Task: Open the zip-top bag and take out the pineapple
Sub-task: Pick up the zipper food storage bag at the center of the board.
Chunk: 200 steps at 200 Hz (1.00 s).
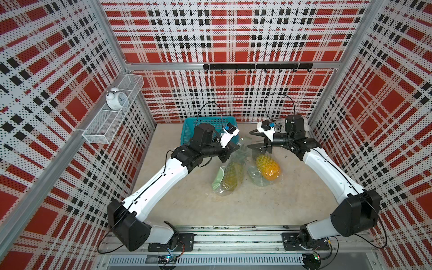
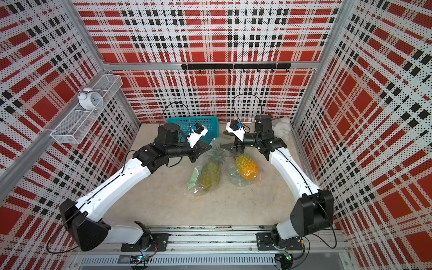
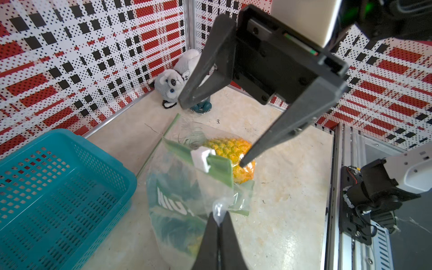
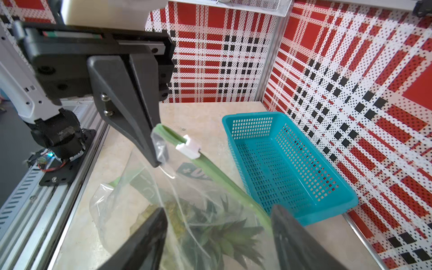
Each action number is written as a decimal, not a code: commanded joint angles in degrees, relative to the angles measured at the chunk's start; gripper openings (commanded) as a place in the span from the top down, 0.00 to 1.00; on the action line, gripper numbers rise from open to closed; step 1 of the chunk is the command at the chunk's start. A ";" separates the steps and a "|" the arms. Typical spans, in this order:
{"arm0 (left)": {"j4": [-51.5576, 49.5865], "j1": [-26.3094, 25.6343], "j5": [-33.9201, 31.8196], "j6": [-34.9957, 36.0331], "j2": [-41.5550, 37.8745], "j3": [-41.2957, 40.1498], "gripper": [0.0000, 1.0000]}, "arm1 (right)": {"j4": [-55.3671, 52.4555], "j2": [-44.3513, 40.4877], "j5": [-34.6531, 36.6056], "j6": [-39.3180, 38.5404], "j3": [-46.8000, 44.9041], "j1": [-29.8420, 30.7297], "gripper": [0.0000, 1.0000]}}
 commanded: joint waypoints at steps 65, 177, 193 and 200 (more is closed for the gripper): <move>-2.36 -0.88 2.82 2.64 -2.90 -0.13 1.00 | -12.81 9.87 -5.91 -8.78 12.31 1.07 0.35; 0.87 0.91 -5.29 1.03 -7.07 -3.50 1.00 | -31.57 15.37 -3.38 -17.18 23.87 4.78 1.00; 3.05 1.89 -8.18 -0.19 -8.91 -5.72 1.00 | -25.41 11.50 -0.67 -12.90 19.80 5.57 1.00; 4.10 2.46 -9.21 -0.69 -9.90 -6.93 1.00 | -22.07 9.58 0.52 -10.80 17.90 6.05 1.00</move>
